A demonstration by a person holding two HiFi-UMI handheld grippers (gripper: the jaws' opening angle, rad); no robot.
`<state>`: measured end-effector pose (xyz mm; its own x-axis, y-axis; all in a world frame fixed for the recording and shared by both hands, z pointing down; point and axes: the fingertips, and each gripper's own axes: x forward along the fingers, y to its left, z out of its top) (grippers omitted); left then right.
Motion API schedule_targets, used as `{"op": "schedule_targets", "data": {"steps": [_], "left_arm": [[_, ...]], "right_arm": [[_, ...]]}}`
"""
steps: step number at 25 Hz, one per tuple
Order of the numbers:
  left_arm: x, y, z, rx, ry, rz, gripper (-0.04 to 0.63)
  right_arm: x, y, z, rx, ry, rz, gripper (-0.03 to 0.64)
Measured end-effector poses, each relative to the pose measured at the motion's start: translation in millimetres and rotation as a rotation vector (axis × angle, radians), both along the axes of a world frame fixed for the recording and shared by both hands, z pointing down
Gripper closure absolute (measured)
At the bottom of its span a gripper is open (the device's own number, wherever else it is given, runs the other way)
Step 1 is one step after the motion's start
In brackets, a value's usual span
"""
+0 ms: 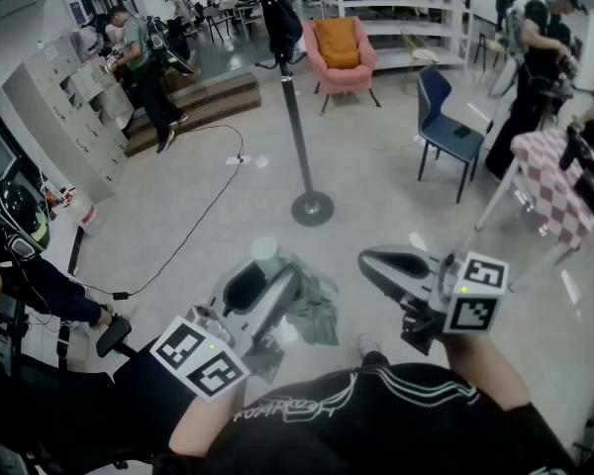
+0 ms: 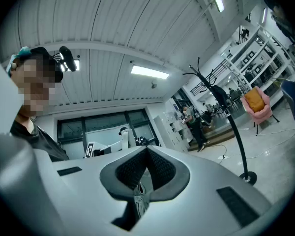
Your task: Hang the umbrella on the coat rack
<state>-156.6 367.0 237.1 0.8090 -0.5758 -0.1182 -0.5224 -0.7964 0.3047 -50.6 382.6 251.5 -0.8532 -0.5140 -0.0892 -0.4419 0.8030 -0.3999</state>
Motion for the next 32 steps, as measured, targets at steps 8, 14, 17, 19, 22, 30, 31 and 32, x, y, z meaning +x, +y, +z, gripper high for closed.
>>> {"op": "schedule_targets", "data": {"steps": [8,14,17,19,22,30,31,32], "left_arm": [[5.7,-4.3,13.8,-0.026,0.016,0.013,0.426],[6.3,-28.9,17.3,-0.046,0.02,-0.023,0.426],[13.9,-46.3,23.9,-0.055,0.01,-0.042,0.425],[19.7,-59.7,26.9,-0.063,0.008,-0.049,0.425],[28.4,-82.4,30.6,-0.083,0.008,-0.055,0.425],[74.9,-152.6,52.8,-0.115,-0.015,-0.071,0.425],[81.1,-163.1,53.5,-0.112,-0.022,-0.075,0.425],[86.8,-173.8,54.2,-0.109,-0.03,-0.08,0.425]], "right_arm": [[1.6,-10.8,12.7,-0.017,-0.005,-0.017,0.604],[8.4,-37.4,22.9,-0.041,-0.025,-0.024,0.604],[17.2,-52.6,28.2,-0.039,-0.028,-0.038,0.603],[25.8,-66.8,31.4,-0.047,-0.024,-0.038,0.603],[38.7,-93.0,34.2,-0.064,-0.023,-0.038,0.603],[87.4,-171.3,57.2,-0.108,-0.083,-0.073,0.603],[94.0,-181.1,57.2,-0.105,-0.092,-0.08,0.603],[100.4,-191.2,57.3,-0.103,-0.1,-0.086,0.603]]}}
